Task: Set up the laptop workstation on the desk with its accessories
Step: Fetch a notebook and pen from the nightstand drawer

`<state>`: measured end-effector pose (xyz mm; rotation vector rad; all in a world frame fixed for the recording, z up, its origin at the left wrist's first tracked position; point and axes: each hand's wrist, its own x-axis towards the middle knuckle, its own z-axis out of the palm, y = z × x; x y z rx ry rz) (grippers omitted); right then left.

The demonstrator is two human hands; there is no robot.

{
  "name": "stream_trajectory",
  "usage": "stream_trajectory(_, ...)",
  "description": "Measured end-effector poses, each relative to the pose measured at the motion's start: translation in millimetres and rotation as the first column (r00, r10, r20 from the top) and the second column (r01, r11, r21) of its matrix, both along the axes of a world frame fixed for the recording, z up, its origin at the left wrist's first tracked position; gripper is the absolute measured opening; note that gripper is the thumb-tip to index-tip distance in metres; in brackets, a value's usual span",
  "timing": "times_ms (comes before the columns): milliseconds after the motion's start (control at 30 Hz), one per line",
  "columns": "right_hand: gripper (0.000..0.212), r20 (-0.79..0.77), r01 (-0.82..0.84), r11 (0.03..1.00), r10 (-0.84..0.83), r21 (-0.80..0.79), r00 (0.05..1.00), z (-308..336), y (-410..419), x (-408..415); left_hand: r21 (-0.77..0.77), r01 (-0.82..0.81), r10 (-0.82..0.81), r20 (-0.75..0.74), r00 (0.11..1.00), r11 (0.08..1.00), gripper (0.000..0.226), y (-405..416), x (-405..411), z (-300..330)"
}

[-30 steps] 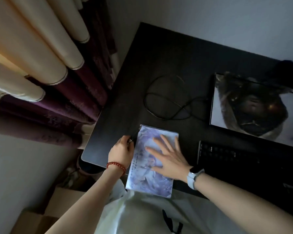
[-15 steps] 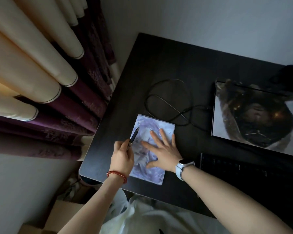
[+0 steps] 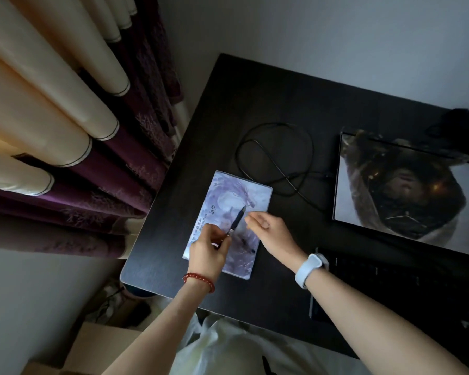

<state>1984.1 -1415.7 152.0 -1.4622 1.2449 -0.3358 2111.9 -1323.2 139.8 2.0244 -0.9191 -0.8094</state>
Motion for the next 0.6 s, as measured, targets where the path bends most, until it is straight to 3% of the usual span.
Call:
stream_trajectory(167, 0.005, 0.077, 0.158, 0.952, -0.184, 0.262, 0.98, 5.3, -15.5, -6.3, -0.018, 0.116, -0.116, -0.002, 0.993, 0.993, 0.023, -13.0, -20.3, -2.4)
stream_trajectory(433, 0.005, -0.025, 0.187, 0.956, -0.187, 0.224, 0.982, -2.4, -19.5, -12.3, 0.018, 0.263, -0.263, 0.007, 0.965, 0.965, 0.018, -19.9, -32.5, -5.3)
stream_trajectory(533, 0.018, -0.137, 0.232, 0.969, -0.22, 0.081, 0.966, -4.9, -28.3, -14.7, 0.019, 0.35, -0.341, 0.279, 0.898, 0.937, 0.033, -20.5, -23.9, -9.4)
stream_trajectory(600, 0.027, -0.256, 0.214, 0.977, -0.201, 0.022, 0.946, -7.5, -32.4, -18.9, 0.215, 0.419, -0.471, 0.422, 0.774, 0.882, 0.058, -19.9, -10.6, -15.8)
